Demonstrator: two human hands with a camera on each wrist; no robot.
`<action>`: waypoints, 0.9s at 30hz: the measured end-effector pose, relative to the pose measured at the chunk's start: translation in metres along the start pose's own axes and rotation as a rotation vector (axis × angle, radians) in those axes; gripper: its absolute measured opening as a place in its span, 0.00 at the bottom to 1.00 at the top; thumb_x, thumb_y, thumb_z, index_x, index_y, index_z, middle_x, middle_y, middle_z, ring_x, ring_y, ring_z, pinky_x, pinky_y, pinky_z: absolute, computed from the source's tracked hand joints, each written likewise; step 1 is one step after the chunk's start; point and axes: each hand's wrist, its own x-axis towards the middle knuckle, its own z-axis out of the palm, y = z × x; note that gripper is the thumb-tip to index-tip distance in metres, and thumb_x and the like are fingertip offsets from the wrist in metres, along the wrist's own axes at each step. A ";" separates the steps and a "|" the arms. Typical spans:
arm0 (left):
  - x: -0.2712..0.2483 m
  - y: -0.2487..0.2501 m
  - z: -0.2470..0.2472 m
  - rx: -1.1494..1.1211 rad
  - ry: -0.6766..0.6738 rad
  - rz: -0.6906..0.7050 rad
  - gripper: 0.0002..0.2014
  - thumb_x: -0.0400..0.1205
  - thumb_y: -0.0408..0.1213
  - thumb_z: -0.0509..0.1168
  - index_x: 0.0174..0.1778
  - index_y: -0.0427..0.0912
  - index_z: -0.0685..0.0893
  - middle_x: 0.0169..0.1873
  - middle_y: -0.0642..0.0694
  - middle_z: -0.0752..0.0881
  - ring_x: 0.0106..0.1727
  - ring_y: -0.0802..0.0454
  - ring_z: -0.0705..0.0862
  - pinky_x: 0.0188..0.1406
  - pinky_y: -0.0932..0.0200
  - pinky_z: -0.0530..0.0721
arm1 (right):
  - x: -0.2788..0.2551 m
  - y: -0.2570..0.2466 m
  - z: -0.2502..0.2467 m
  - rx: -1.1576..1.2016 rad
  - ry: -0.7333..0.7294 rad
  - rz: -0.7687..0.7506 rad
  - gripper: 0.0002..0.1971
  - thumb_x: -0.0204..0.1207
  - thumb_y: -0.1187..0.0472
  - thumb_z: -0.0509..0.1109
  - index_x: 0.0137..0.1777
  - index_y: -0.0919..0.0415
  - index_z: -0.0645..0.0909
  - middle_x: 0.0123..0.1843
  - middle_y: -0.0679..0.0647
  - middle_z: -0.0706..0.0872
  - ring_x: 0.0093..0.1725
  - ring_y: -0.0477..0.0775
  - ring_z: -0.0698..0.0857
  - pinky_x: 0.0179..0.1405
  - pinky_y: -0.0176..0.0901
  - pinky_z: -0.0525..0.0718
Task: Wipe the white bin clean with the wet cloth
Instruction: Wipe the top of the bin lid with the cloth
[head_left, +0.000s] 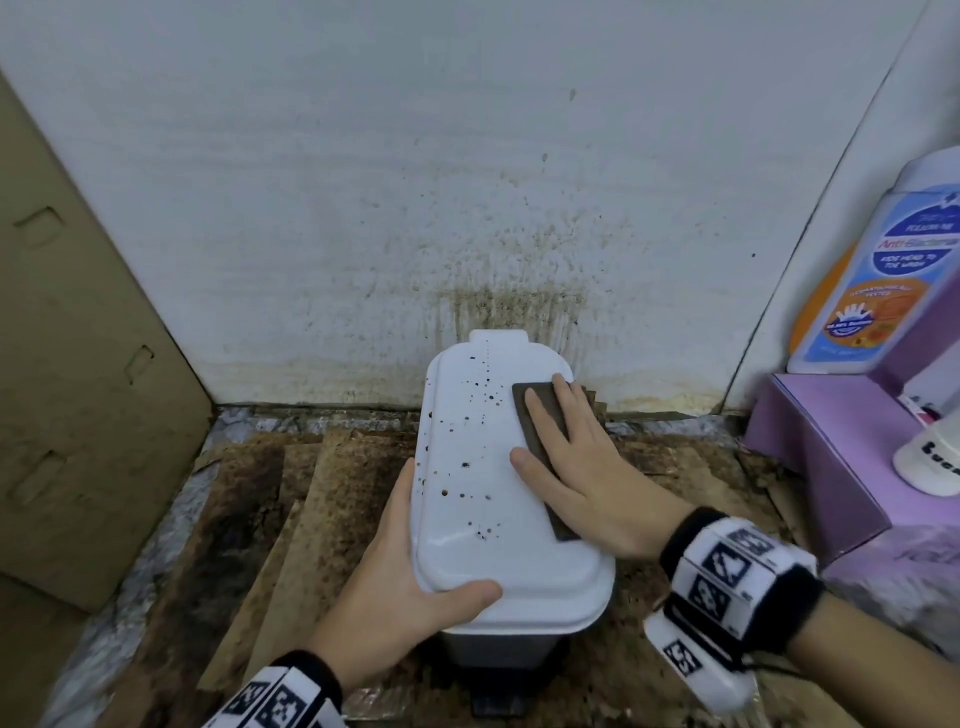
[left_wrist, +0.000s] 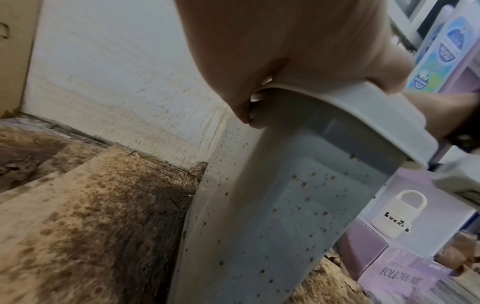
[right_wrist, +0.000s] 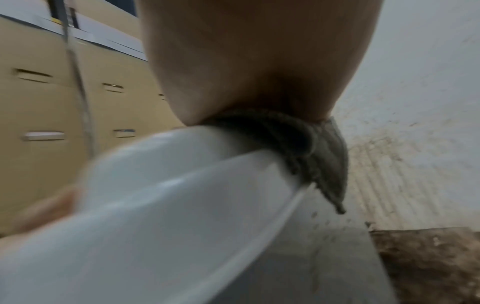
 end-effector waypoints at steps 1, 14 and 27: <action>0.000 0.001 0.000 -0.001 0.000 -0.006 0.58 0.66 0.57 0.87 0.80 0.83 0.51 0.80 0.71 0.72 0.80 0.62 0.75 0.79 0.41 0.76 | 0.009 0.003 -0.004 0.016 -0.003 0.002 0.41 0.84 0.30 0.46 0.89 0.48 0.33 0.86 0.41 0.21 0.84 0.45 0.22 0.87 0.52 0.36; -0.001 0.001 0.000 0.030 -0.006 -0.010 0.61 0.65 0.57 0.86 0.82 0.80 0.47 0.80 0.72 0.71 0.80 0.64 0.74 0.81 0.45 0.75 | 0.028 0.021 -0.009 -0.046 0.285 0.102 0.42 0.85 0.33 0.53 0.88 0.63 0.50 0.86 0.56 0.62 0.83 0.60 0.63 0.82 0.63 0.63; 0.001 -0.001 -0.001 0.033 0.012 -0.021 0.63 0.64 0.58 0.87 0.84 0.76 0.47 0.80 0.72 0.71 0.80 0.64 0.74 0.80 0.45 0.76 | 0.038 0.033 -0.009 0.229 0.093 0.041 0.45 0.87 0.37 0.53 0.87 0.55 0.26 0.89 0.45 0.30 0.86 0.40 0.29 0.84 0.60 0.25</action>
